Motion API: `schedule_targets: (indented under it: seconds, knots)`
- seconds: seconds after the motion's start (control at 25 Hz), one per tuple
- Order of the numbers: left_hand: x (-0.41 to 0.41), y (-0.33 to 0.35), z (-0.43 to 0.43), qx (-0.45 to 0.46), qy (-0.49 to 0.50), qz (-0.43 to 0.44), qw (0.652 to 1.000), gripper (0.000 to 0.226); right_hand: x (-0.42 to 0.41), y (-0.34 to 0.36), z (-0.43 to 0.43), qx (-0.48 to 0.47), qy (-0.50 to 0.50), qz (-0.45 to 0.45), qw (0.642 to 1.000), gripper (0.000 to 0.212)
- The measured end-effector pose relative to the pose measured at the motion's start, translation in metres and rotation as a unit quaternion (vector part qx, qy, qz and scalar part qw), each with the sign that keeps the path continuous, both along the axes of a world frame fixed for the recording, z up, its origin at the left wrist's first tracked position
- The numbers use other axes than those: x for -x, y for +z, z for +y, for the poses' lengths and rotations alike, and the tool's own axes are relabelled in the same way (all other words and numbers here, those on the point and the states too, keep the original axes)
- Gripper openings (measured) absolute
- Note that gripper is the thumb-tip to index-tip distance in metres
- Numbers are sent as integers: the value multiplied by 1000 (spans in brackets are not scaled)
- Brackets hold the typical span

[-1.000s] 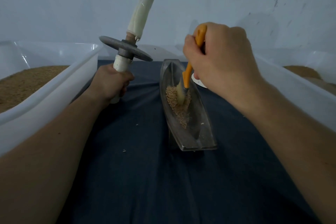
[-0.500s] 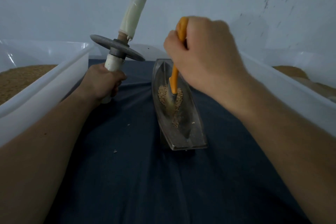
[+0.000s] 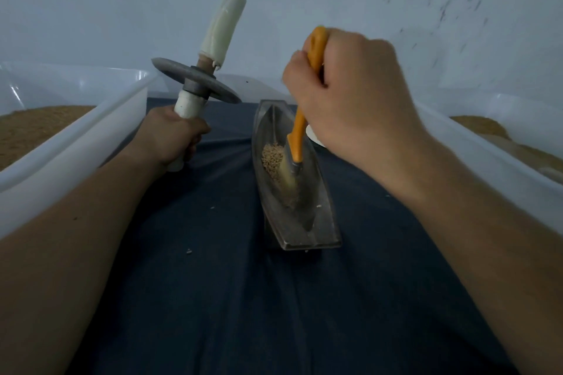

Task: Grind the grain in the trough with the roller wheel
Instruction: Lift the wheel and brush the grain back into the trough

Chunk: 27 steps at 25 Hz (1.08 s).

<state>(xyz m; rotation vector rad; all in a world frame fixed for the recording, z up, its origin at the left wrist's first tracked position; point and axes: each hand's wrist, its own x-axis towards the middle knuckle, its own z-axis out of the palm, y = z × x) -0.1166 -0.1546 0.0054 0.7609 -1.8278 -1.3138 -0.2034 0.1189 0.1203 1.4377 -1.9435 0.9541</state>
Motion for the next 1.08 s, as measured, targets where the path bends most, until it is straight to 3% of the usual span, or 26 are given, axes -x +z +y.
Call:
schedule_targets:
  seconds: [0.2, 0.4, 0.56, 1.08]
  knots:
    - [-1, 1, 3, 8, 0, 5, 1000, 25, -3, -12, -2, -47, -21, 20, 998, 40]
    - [0, 1, 3, 7, -6, 3, 1000, 24, 21, -13, -11, 63, 6, -29, 998, 39]
    - [0, 2, 5, 1, -10, 1, 1000, 24, 28, -31, -11, 9, 10, -25, 1000, 36]
    - [1, 6, 14, 26, 0, -20, 999, 20, 20, -28, -23, 22, 44, -30, 998, 33]
